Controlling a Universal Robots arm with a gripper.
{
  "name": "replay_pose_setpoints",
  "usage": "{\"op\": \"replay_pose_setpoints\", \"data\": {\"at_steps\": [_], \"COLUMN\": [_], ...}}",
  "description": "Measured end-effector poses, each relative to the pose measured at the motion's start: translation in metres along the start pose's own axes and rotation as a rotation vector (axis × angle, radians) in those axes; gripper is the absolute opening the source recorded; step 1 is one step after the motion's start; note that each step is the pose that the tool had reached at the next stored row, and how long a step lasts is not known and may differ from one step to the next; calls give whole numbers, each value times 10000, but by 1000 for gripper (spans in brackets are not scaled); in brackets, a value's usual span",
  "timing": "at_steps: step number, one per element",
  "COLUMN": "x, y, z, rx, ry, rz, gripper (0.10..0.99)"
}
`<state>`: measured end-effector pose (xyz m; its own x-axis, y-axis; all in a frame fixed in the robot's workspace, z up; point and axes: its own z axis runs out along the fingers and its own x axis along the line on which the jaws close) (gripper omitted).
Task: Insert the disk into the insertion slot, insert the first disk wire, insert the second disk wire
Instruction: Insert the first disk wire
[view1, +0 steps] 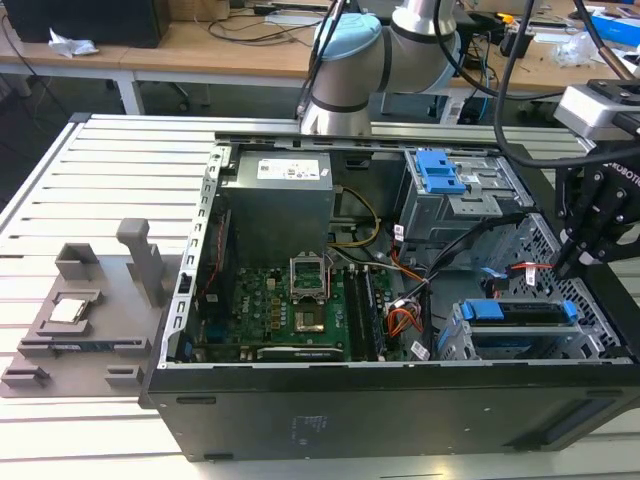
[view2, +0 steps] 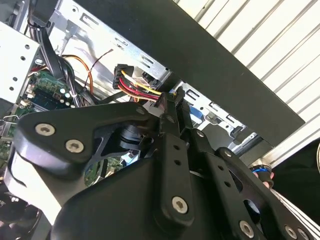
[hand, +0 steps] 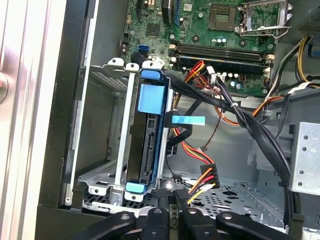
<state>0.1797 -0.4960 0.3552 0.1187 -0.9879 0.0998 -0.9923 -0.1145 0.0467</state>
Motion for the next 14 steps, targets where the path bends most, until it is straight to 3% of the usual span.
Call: {"op": "replay_pose_setpoints", "data": {"at_steps": [5, 6, 7, 9, 11, 13, 14], "x": [0, 4, 1, 28, 126, 253, 274], "y": [0, 4, 38, 180, 277, 323, 329], "z": [-5, -43, -57, -47, -17, 32, 46], "rx": [2, 12, 22, 24, 24, 24, 23], "ry": [1, 0, -4, -6, -6, -6, -6], "rz": [0, 0, 2, 1, 3, 2, 3], "gripper": [169, 169, 169, 169, 169, 169, 169]}}
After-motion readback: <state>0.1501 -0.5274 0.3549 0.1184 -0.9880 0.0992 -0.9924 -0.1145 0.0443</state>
